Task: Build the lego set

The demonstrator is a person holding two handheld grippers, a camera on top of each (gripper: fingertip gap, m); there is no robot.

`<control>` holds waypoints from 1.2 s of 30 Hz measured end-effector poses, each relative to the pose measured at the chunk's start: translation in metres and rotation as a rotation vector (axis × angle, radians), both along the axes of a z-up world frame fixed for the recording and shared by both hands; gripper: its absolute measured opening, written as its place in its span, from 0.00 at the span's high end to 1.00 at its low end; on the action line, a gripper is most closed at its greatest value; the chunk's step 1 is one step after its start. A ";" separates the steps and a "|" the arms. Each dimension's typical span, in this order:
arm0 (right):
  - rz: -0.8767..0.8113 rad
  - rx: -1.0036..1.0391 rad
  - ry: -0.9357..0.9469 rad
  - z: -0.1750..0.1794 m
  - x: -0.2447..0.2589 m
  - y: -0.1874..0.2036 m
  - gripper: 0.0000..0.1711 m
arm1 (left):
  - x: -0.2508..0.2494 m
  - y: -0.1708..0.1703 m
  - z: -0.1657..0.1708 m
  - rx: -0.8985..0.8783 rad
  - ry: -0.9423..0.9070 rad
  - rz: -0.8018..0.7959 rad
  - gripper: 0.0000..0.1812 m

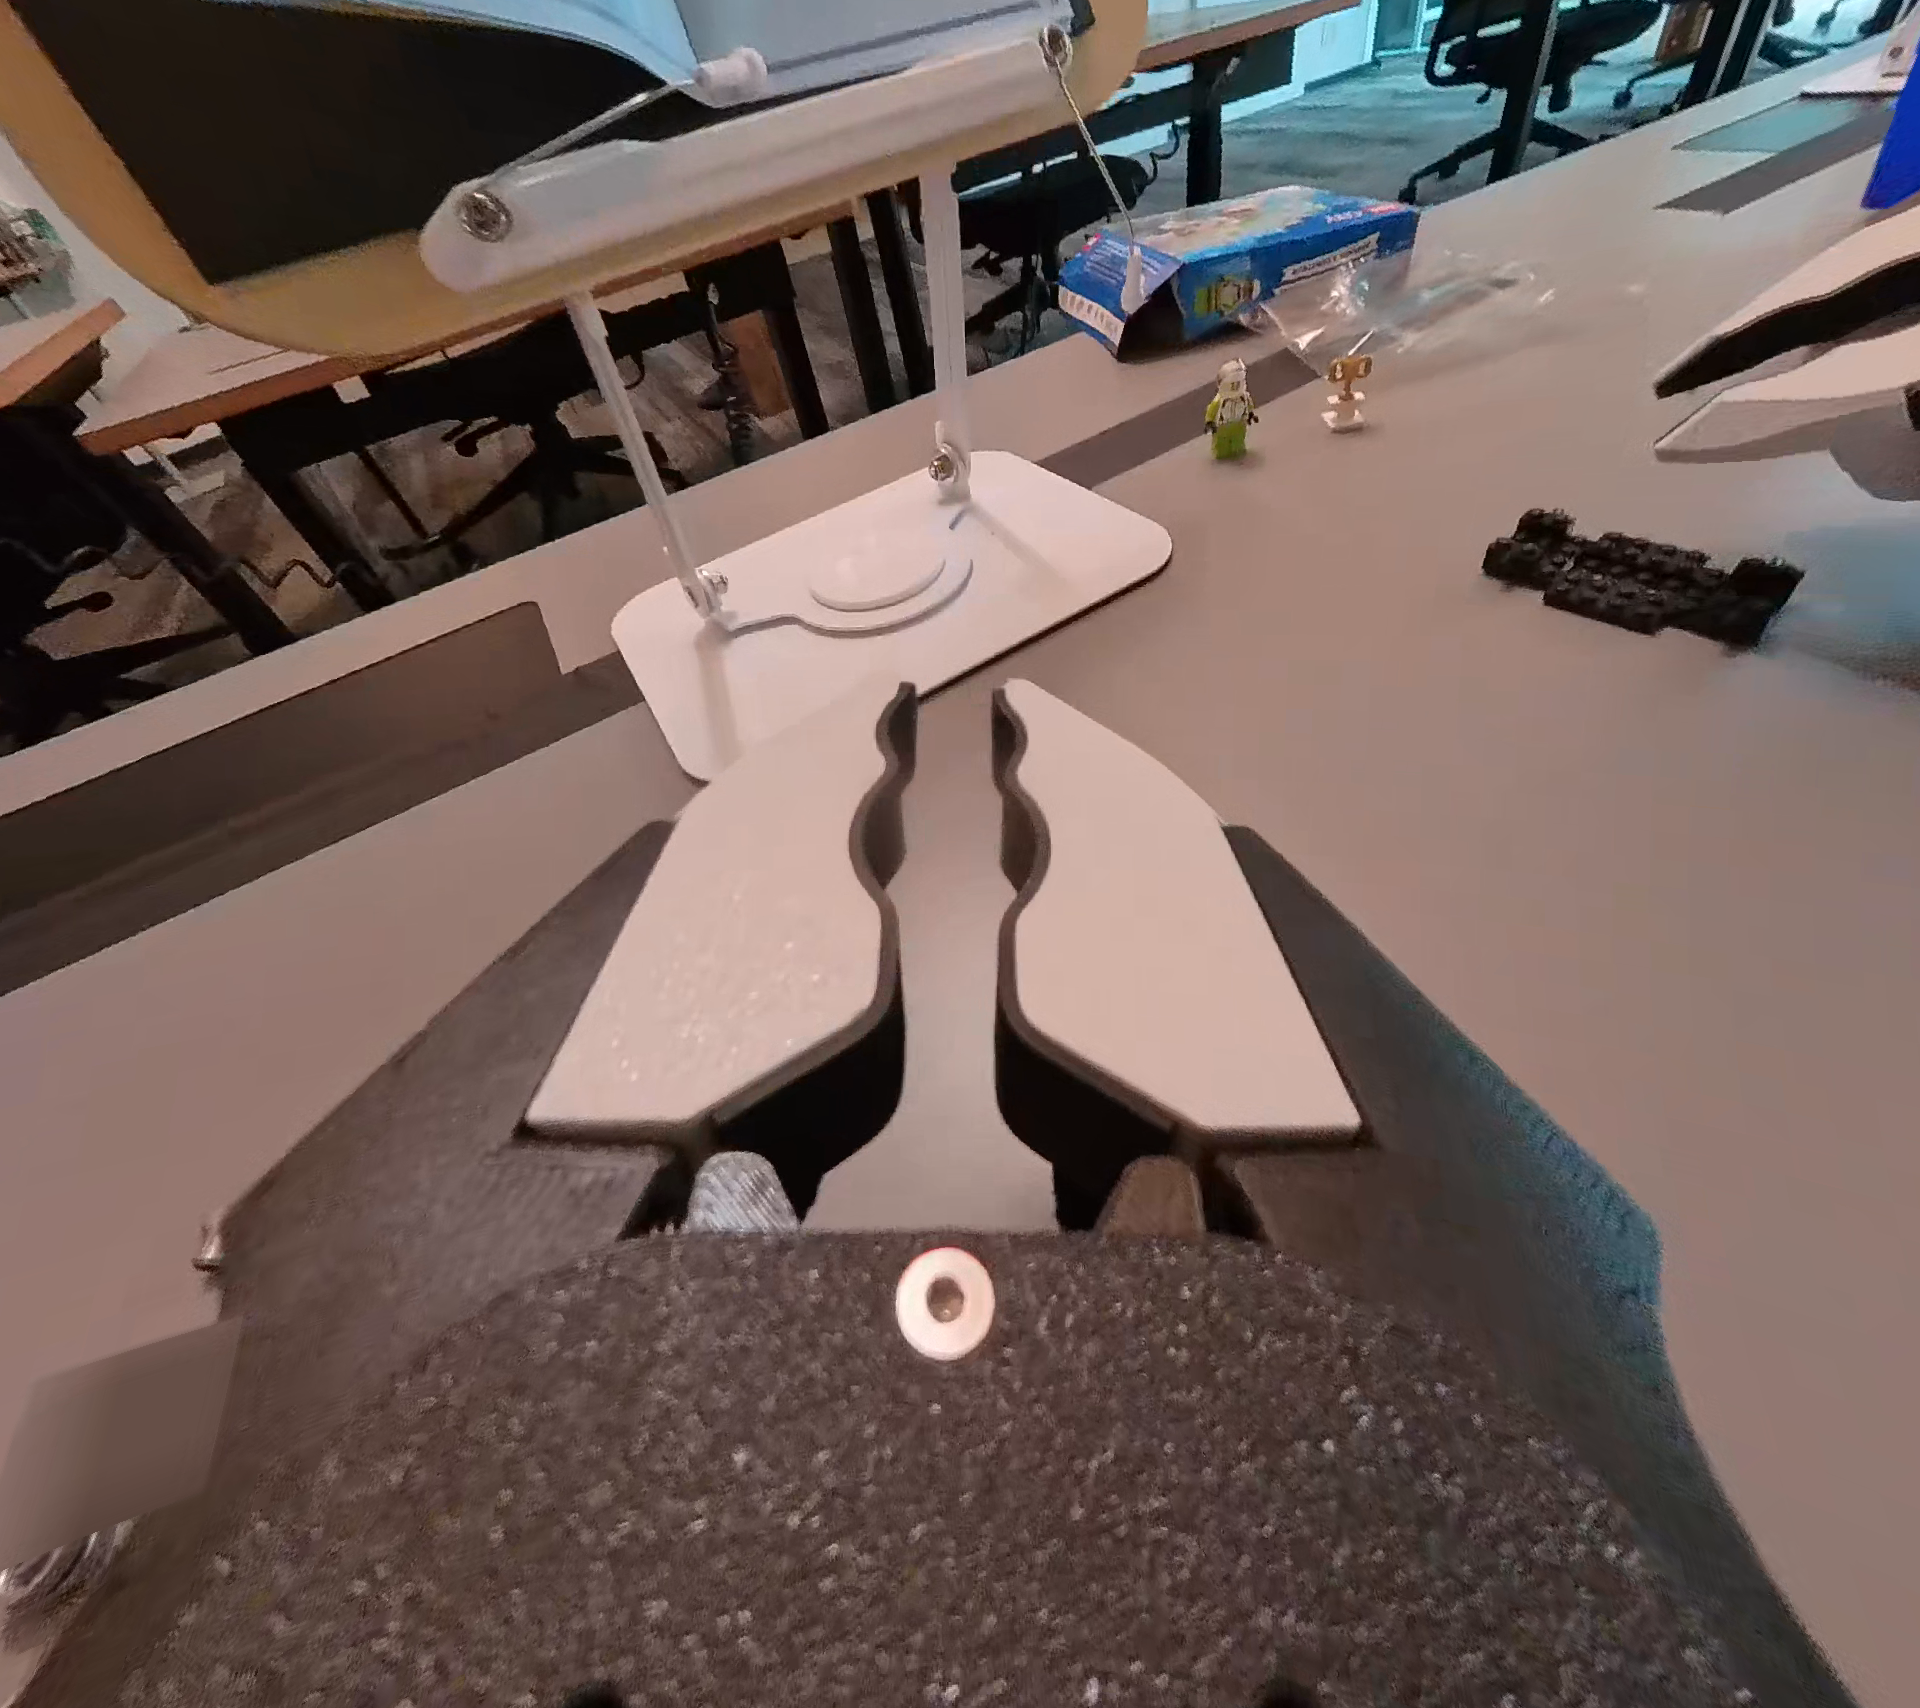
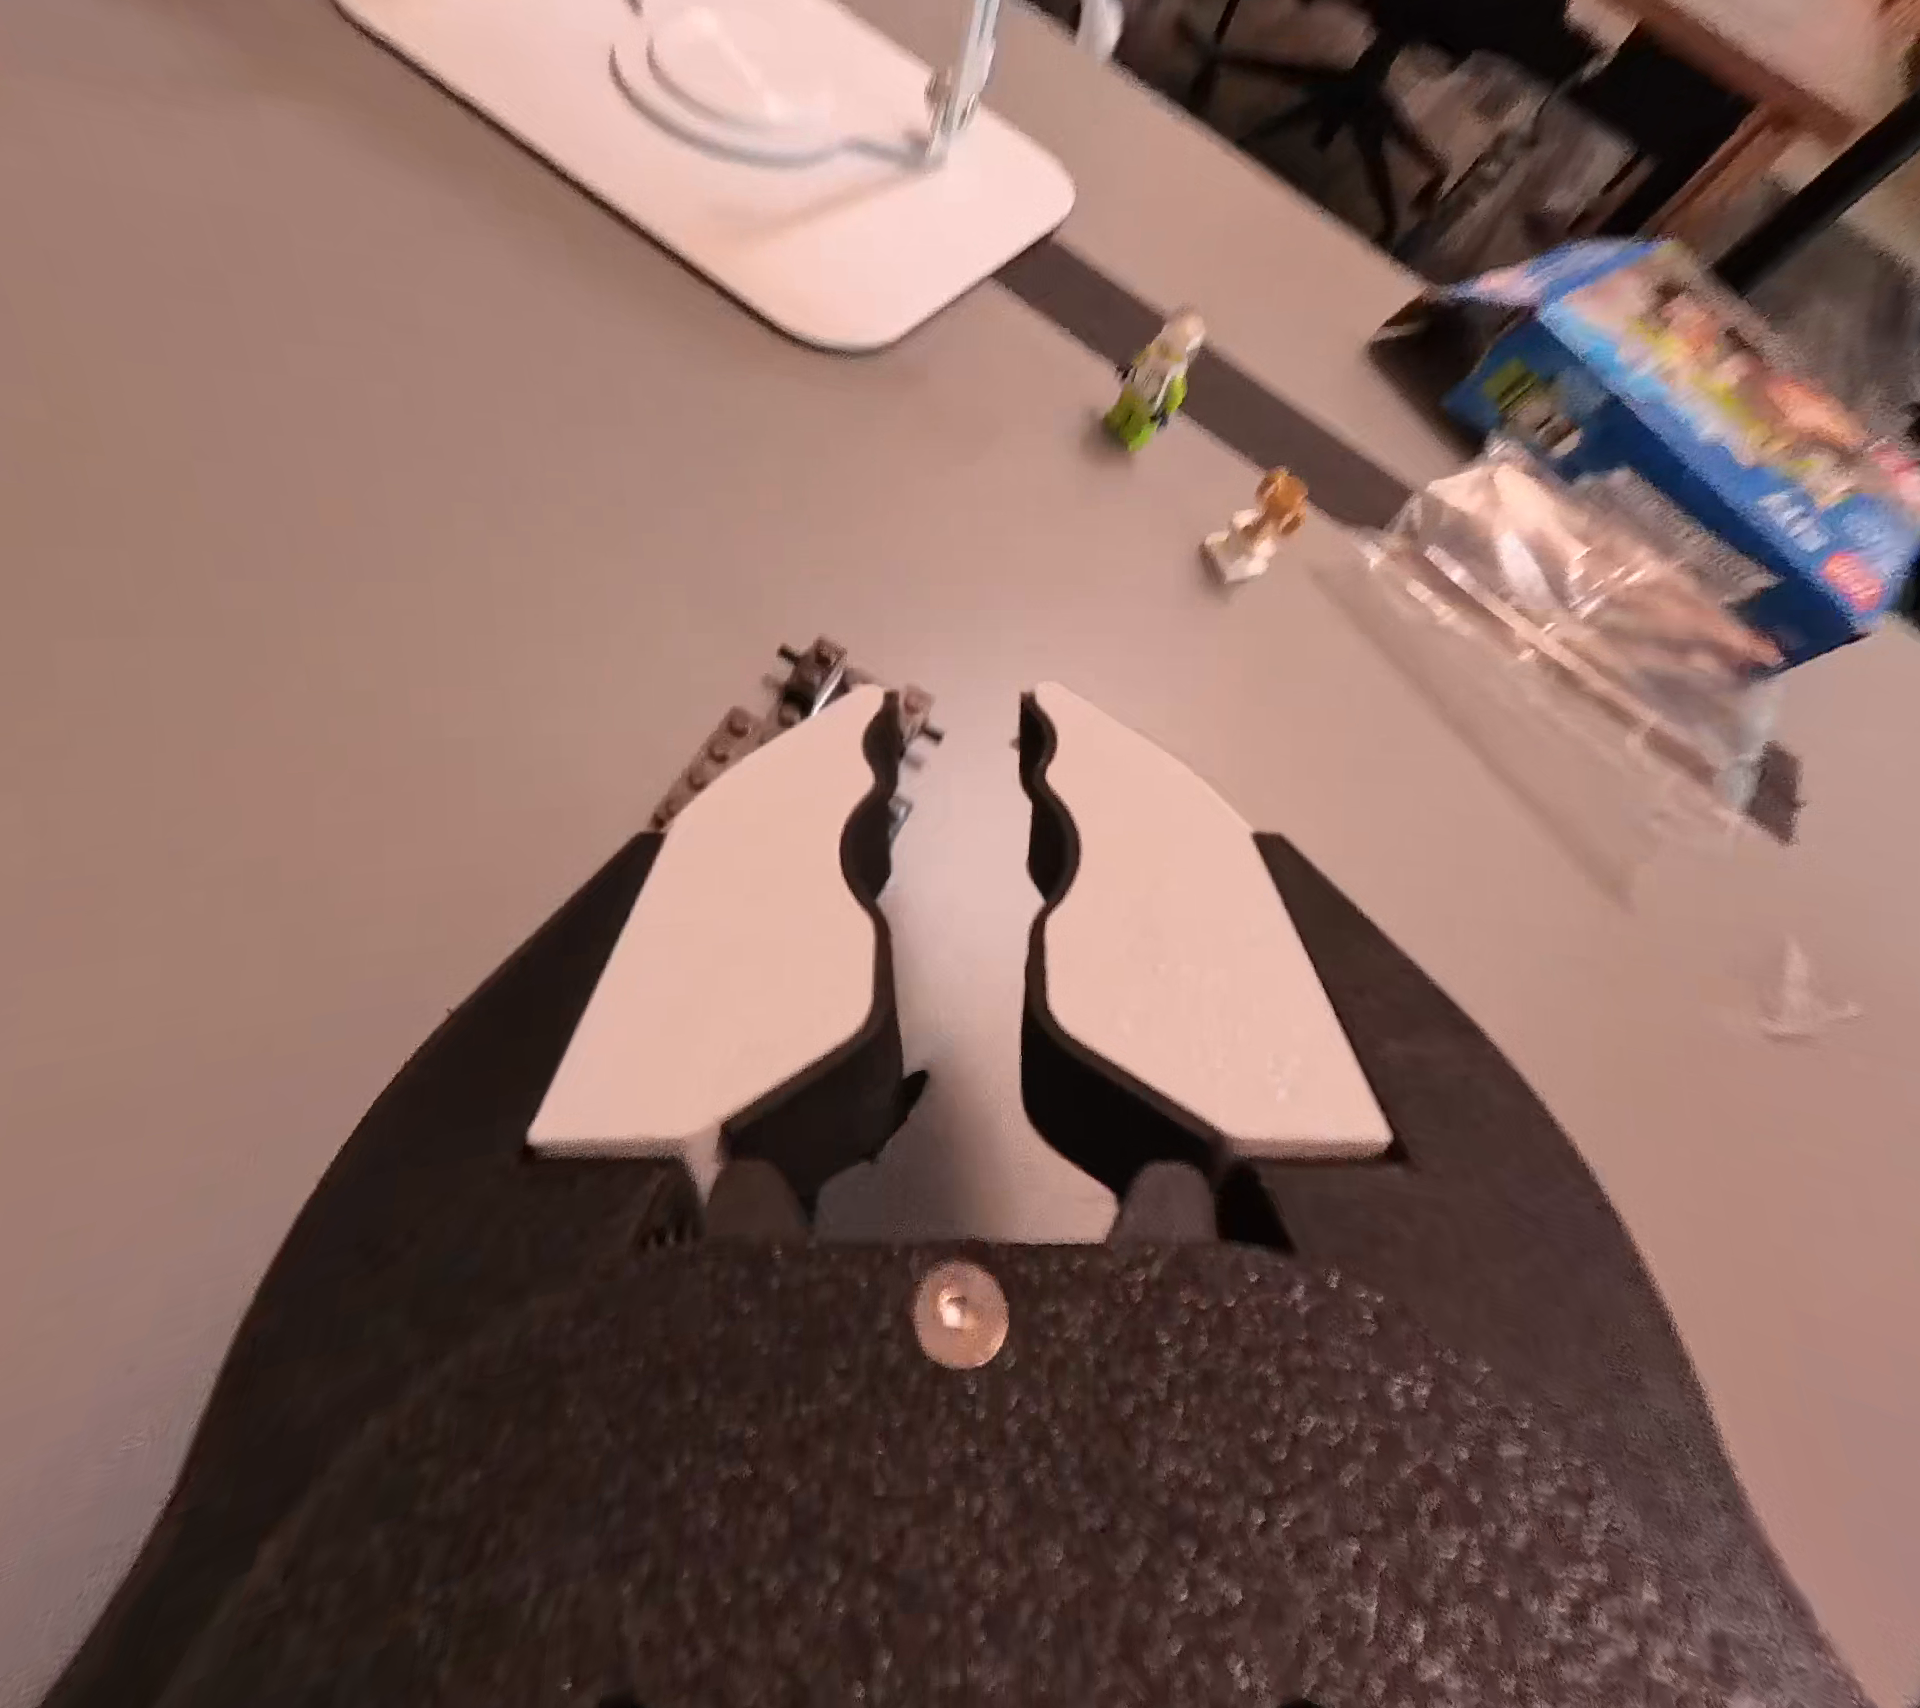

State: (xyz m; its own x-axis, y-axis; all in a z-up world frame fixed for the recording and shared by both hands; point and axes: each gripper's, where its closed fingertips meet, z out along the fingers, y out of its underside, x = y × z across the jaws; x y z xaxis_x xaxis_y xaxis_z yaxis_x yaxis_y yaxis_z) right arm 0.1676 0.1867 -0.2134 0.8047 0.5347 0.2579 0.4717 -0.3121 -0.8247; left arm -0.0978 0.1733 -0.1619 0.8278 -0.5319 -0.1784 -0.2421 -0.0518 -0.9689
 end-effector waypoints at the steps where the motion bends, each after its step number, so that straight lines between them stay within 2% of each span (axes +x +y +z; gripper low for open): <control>1: 0.007 -0.043 0.003 -0.007 -0.002 -0.002 0.84 | 0.001 0.000 -0.002 0.003 0.011 -0.008 0.92; 5: 0.042 -0.271 0.022 -0.030 -0.014 -0.019 0.70 | 0.000 0.001 -0.003 0.009 0.022 -0.023 0.92; 8: 0.015 -0.441 -0.034 -0.042 -0.012 -0.039 0.54 | -0.003 0.005 -0.008 -0.021 0.006 -0.022 0.93; 10: 0.010 -0.510 -0.048 -0.048 -0.012 -0.048 0.51 | -0.003 0.007 -0.010 -0.028 0.006 -0.020 0.93; 12: -0.010 -0.520 -0.049 -0.051 -0.013 -0.048 0.53 | -0.002 0.008 -0.012 -0.034 0.012 -0.024 0.93; 13: -0.022 -0.508 -0.037 -0.050 -0.013 -0.045 0.58 | -0.001 0.007 -0.013 -0.033 0.019 -0.025 0.94; 14: -0.029 -0.490 -0.027 -0.049 -0.012 -0.041 0.68 | -0.001 0.007 -0.014 -0.030 0.026 -0.025 0.94; 16: -0.012 -0.456 -0.033 -0.048 -0.012 -0.038 0.79 | 0.000 0.006 -0.014 -0.024 0.038 -0.027 0.95; 19: 0.162 -0.358 -0.113 -0.043 -0.031 -0.044 0.79 | 0.000 0.004 -0.013 -0.015 0.049 -0.028 0.96; 21: 0.335 -0.269 -0.143 -0.033 -0.057 -0.056 0.79 | 0.008 -0.001 -0.013 -0.022 0.054 -0.079 0.96; 24: 0.617 -0.181 -0.146 -0.019 -0.101 -0.084 0.79 | 0.047 -0.042 -0.024 -0.161 0.074 -0.420 0.93; 25: 0.688 -0.191 -0.170 -0.020 -0.110 -0.093 0.79 | 0.053 -0.050 -0.023 -0.168 0.079 -0.473 0.90; 28: 0.887 -0.233 -0.308 -0.028 -0.125 -0.110 0.79 | 0.053 -0.059 -0.016 -0.093 0.150 -0.515 0.90; 31: 1.030 -0.293 -0.394 -0.031 -0.132 -0.112 0.79 | 0.048 -0.058 -0.013 -0.075 0.152 -0.500 0.91; 36: 1.169 -0.386 -0.435 -0.040 -0.140 -0.108 0.79 | 0.046 -0.053 -0.023 -0.079 0.173 -0.468 0.92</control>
